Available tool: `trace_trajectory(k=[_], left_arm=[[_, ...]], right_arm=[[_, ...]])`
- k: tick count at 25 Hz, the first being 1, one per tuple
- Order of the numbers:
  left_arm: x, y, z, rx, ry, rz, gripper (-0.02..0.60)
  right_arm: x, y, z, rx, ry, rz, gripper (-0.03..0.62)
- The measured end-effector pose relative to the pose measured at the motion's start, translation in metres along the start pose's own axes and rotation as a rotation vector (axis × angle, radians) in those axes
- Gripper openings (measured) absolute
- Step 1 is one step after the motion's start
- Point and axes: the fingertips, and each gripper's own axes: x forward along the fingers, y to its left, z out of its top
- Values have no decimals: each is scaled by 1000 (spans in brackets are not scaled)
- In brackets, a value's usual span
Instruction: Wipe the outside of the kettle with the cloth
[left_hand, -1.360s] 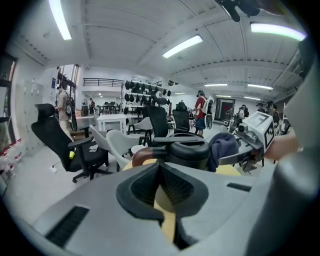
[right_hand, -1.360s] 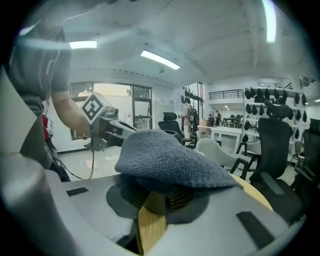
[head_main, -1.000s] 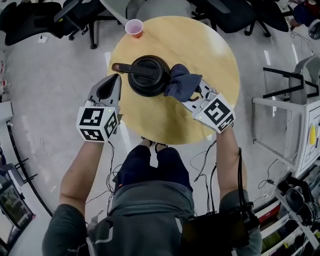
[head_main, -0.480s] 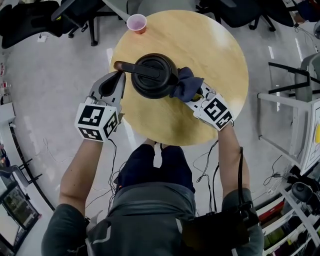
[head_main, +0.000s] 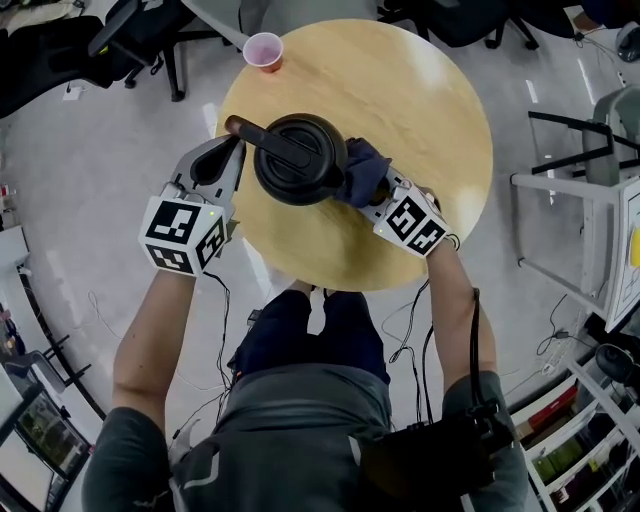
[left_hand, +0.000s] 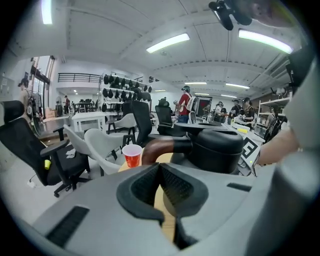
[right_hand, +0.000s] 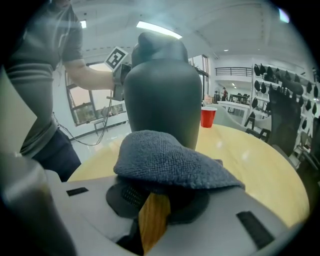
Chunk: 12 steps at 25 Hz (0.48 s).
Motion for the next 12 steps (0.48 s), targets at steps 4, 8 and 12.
trace_trajectory(k=[4,8,12], left_arm=[[7,4,4,24,-7,-31,9],[11,7,5,48,-20,-86,9],[4,12,3,55,-24,-90,9]], right_arm=[[-6,3,9,41,-38,3,94],[-32,1,40,76,-104,-28,94],[-70,6,93,53,-200,-30,94]])
